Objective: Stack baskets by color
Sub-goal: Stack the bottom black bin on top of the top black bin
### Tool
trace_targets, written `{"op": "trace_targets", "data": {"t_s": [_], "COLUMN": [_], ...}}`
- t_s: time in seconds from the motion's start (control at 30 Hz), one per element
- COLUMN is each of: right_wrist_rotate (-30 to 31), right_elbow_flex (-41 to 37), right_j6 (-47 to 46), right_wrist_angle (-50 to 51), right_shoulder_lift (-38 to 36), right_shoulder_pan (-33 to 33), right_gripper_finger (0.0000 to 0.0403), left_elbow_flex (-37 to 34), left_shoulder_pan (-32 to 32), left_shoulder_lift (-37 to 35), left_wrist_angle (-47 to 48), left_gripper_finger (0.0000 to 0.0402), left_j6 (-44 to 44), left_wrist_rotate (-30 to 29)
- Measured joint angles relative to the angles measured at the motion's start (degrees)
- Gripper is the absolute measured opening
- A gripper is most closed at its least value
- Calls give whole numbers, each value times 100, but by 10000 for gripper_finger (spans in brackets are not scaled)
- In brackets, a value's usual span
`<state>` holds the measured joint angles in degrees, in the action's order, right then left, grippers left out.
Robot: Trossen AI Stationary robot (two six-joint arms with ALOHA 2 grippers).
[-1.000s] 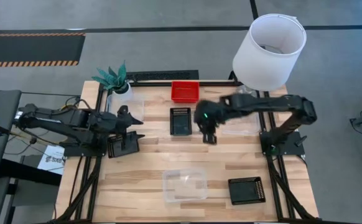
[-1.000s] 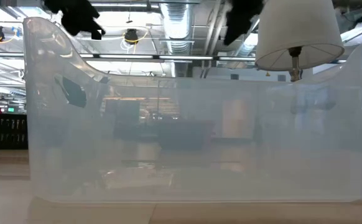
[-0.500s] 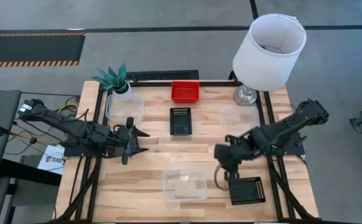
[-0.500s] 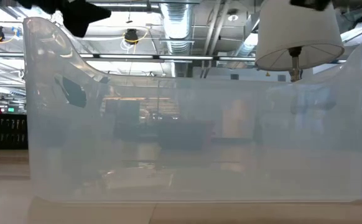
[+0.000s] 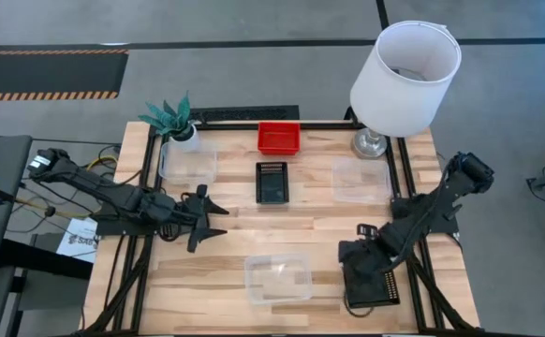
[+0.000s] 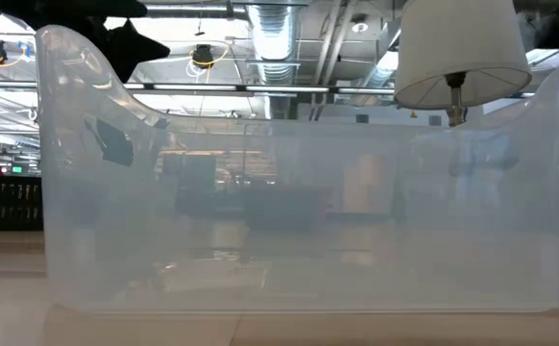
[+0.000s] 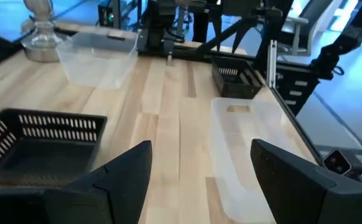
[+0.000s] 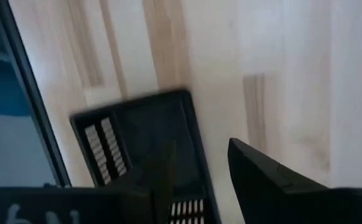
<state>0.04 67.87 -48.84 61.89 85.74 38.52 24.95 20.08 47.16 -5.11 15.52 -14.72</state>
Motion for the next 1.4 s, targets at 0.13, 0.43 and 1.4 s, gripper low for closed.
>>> {"op": "trace_targets", "data": {"t_s": [0.13,0.43,1.4], "right_wrist_rotate": [-242,-319,-515], "right_elbow_flex": [-297,-1076,-1821], "right_j6": [-240,-43,448], "right_wrist_angle": [-19,-510,-1550], "right_shoulder_lift": [4,4,7], "right_shoulder_pan": [361,510,211], "right_gripper_finger": [184,191,21], "left_elbow_flex": [-2,-2,0], "left_shoulder_pan": [-2,-2,-1], "left_shoulder_lift": [95,98,98], "left_wrist_angle": [-6,-89,-87], "left_gripper_finger": [260,260,260], "left_j6": [212,380,598], "left_wrist_rotate": [132,50,42]}}
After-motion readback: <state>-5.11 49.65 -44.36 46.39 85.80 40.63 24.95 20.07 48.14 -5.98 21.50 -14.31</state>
